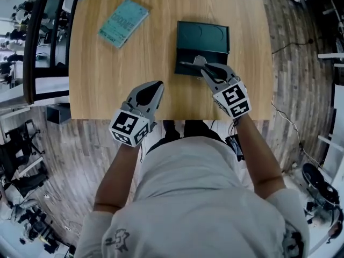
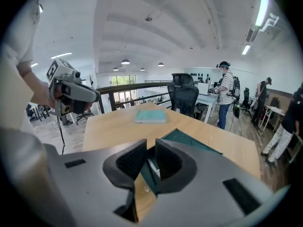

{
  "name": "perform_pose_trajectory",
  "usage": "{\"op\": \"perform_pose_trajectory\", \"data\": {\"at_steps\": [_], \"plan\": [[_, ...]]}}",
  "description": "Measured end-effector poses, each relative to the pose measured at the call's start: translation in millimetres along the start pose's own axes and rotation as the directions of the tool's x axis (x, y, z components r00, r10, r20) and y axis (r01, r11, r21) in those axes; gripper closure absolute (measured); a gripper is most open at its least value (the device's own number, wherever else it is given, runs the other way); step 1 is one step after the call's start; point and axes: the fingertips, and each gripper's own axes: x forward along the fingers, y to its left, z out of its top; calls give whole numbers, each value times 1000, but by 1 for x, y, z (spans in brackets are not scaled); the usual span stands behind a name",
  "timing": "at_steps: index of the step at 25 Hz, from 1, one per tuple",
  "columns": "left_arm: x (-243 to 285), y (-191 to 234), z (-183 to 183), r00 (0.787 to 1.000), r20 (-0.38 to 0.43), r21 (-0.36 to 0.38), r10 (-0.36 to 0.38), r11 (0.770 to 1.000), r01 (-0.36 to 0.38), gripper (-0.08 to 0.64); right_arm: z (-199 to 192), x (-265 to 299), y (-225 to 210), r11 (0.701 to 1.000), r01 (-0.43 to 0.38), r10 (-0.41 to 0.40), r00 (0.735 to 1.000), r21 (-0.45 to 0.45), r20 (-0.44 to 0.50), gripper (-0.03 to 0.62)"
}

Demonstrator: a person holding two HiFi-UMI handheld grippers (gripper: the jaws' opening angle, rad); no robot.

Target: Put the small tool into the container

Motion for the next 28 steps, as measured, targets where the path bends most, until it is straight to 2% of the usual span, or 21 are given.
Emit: {"op": "perform_pose_trajectory", "data": {"at_steps": [6, 11, 15, 21, 28], "plan": [[-33, -13, 30, 995, 56, 74, -79, 994, 74, 554, 50, -51, 27, 996, 67, -76, 987, 62, 143, 586], [-61, -31, 45, 986, 84, 132, -143, 982, 131, 554, 83, -88, 58, 991, 105, -123, 962, 88, 244, 586], [-85, -45, 55, 971, 120, 169, -207, 968, 185, 554, 105, -117, 82, 983, 147, -173, 935, 107, 309, 586], [-109, -57, 62, 956, 147, 192, -253, 956, 223, 554, 112, -150, 109, 975, 193, -219, 915, 109, 338, 586], [-115, -84, 67, 943, 165, 199, -288, 947, 254, 554, 108, -188, 113, 968, 221, -251, 900, 122, 357, 586]]}}
